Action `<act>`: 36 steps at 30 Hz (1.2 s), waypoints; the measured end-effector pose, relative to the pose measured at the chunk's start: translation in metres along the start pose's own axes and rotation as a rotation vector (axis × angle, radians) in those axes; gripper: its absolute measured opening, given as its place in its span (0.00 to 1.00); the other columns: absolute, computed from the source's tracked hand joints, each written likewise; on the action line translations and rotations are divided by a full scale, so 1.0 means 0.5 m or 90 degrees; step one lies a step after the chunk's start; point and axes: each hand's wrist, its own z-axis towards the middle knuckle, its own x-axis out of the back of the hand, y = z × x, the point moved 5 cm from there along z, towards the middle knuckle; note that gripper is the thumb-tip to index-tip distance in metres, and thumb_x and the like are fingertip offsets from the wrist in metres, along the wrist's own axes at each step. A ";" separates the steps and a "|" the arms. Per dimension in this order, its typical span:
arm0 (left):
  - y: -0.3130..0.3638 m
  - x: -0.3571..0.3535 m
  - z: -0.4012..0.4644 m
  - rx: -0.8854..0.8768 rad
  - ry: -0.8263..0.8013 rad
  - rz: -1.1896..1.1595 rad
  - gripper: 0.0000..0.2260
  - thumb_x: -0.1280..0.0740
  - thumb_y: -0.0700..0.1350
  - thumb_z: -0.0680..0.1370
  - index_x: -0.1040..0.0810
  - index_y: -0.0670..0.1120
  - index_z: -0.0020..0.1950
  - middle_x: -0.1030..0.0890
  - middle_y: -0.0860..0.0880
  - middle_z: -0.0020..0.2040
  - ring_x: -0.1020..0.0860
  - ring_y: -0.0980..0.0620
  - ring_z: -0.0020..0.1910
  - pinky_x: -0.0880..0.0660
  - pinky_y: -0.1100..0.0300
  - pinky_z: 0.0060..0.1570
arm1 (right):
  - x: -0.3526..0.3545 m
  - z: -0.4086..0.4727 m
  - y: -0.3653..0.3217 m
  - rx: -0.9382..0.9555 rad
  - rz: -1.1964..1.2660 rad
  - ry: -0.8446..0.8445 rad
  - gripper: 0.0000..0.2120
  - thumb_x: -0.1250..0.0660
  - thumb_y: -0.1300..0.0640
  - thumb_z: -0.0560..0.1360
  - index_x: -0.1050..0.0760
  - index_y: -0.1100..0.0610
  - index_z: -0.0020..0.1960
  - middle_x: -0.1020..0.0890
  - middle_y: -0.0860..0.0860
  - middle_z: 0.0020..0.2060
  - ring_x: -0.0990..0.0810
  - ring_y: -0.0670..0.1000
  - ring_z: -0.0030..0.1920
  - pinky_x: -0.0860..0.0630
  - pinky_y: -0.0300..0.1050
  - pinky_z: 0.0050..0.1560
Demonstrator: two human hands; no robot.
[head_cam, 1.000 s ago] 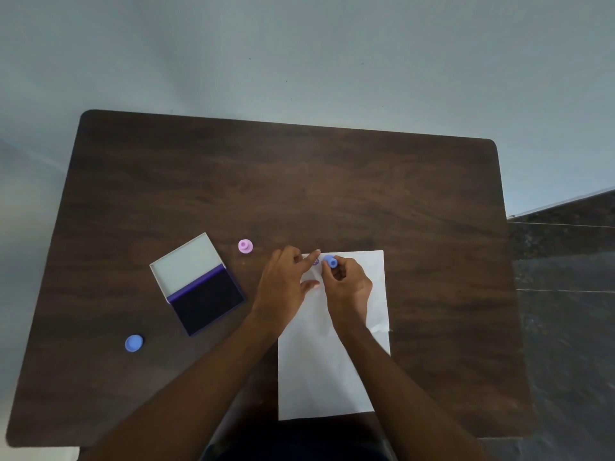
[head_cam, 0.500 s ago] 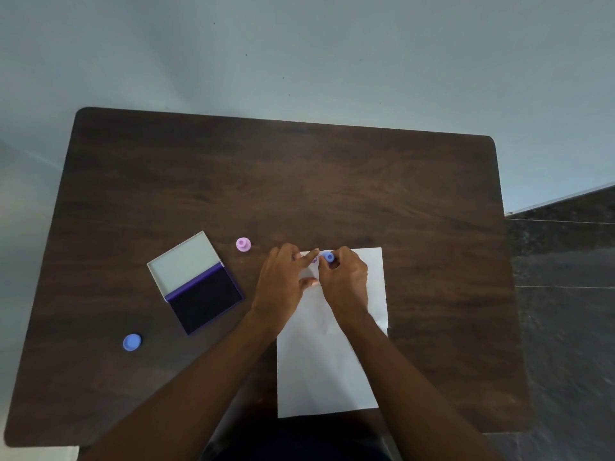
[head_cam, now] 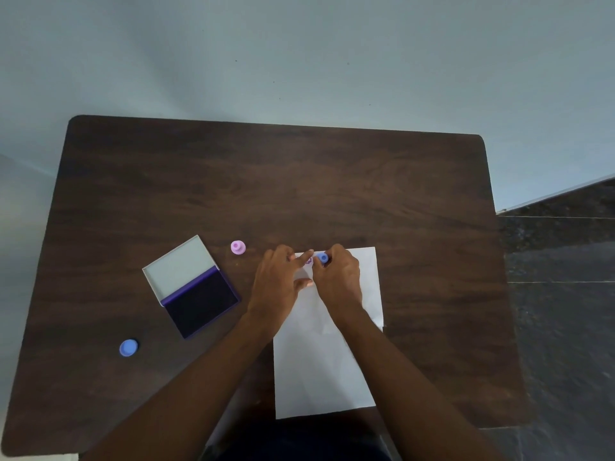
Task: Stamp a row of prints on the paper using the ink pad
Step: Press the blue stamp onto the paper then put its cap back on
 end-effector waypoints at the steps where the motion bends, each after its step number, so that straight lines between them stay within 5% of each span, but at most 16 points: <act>1: 0.001 -0.001 -0.001 -0.002 -0.003 0.007 0.23 0.22 0.51 0.65 0.20 0.44 0.56 0.18 0.43 0.52 0.21 0.45 0.49 0.24 0.56 0.49 | 0.000 0.000 0.000 -0.003 0.002 -0.001 0.09 0.30 0.50 0.74 0.30 0.50 0.43 0.24 0.45 0.36 0.26 0.47 0.31 0.36 0.29 0.30; 9: 0.006 -0.006 -0.004 -0.026 -0.006 0.042 0.22 0.23 0.50 0.67 0.20 0.46 0.58 0.19 0.43 0.54 0.21 0.45 0.50 0.24 0.57 0.49 | -0.009 -0.002 -0.005 -0.040 0.010 -0.011 0.09 0.31 0.47 0.74 0.29 0.50 0.47 0.22 0.47 0.43 0.24 0.48 0.36 0.28 0.35 0.40; 14: 0.008 -0.008 -0.002 -0.052 -0.035 0.084 0.25 0.28 0.54 0.72 0.27 0.52 0.67 0.22 0.45 0.59 0.25 0.47 0.55 0.27 0.58 0.54 | 0.037 -0.011 -0.013 -0.032 0.087 0.031 0.07 0.29 0.52 0.74 0.25 0.52 0.40 0.22 0.44 0.33 0.24 0.46 0.31 0.35 0.29 0.27; 18: 0.001 -0.014 0.000 -0.072 -0.049 0.103 0.27 0.30 0.55 0.73 0.32 0.55 0.71 0.25 0.46 0.59 0.28 0.49 0.55 0.26 0.59 0.54 | 0.100 -0.044 0.013 -0.038 0.182 0.144 0.10 0.28 0.52 0.71 0.24 0.54 0.34 0.19 0.44 0.28 0.19 0.49 0.30 0.23 0.36 0.26; 20: -0.002 -0.019 0.000 -0.078 -0.043 0.098 0.28 0.29 0.55 0.73 0.32 0.55 0.71 0.25 0.46 0.57 0.28 0.50 0.54 0.25 0.58 0.53 | 0.110 -0.060 0.034 -0.058 0.203 0.150 0.11 0.28 0.51 0.71 0.23 0.55 0.34 0.17 0.47 0.30 0.18 0.50 0.30 0.21 0.42 0.29; 29: 0.011 -0.017 0.002 -0.075 -0.031 0.079 0.31 0.27 0.55 0.71 0.33 0.52 0.71 0.24 0.48 0.63 0.26 0.49 0.59 0.27 0.59 0.56 | 0.104 -0.093 0.032 -0.044 0.212 0.104 0.05 0.27 0.52 0.72 0.20 0.52 0.39 0.18 0.42 0.35 0.18 0.47 0.34 0.24 0.33 0.32; 36: 0.004 0.039 -0.045 -0.046 0.076 -0.032 0.18 0.30 0.53 0.74 0.21 0.46 0.60 0.19 0.47 0.56 0.21 0.50 0.52 0.34 0.66 0.51 | 0.089 -0.101 0.015 -0.042 0.220 0.044 0.07 0.28 0.50 0.73 0.18 0.54 0.43 0.15 0.48 0.40 0.18 0.51 0.37 0.18 0.46 0.40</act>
